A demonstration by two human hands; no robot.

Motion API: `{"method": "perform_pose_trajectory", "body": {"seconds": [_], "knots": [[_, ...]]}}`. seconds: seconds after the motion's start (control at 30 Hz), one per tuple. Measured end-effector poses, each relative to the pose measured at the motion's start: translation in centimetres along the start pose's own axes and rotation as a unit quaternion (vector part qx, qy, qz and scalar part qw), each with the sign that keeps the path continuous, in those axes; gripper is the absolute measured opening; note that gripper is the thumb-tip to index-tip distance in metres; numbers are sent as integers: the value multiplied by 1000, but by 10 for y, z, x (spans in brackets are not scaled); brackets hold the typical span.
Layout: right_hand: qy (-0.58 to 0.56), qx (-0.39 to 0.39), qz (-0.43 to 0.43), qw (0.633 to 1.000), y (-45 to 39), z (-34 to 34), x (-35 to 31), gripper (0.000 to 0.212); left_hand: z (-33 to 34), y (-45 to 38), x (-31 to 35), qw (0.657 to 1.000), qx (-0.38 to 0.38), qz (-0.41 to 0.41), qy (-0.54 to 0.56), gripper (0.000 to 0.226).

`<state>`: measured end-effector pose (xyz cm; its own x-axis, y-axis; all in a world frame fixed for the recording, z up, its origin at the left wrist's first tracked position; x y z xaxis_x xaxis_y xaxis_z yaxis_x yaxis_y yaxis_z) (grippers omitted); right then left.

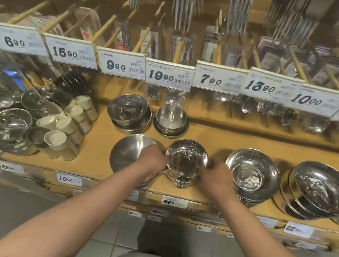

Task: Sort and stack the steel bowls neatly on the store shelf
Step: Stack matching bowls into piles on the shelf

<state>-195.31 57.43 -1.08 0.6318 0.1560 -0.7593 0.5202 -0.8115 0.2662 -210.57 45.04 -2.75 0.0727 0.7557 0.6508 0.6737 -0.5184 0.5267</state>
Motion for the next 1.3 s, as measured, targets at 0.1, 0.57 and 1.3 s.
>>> {"method": "perform_pose_trajectory", "body": {"seconds": [0.1, 0.57, 1.3], "knots": [[-4, -3, 15, 1000, -1, 2, 0, 29, -1, 0, 0, 1000, 2, 3, -11, 20], [-64, -3, 46, 997, 5, 1, 4, 24, -1, 3, 13, 996, -39, -41, 64, 15], [35, -4, 3, 999, 0, -6, -8, 16, 4, 1, 9, 999, -10, -17, 35, 17]]}}
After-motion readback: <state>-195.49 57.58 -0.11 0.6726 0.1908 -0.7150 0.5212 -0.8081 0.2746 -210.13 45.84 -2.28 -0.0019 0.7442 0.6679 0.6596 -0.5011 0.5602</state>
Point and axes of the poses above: each hand's wrist, its own y-axis away from the middle knuckle, its own z-axis out of the palm, x = y × z, the point moved 5 cm from there along -y, towards the middle knuckle, and after that the axes turned 7 degrees about -y, right-handed, at the moved point
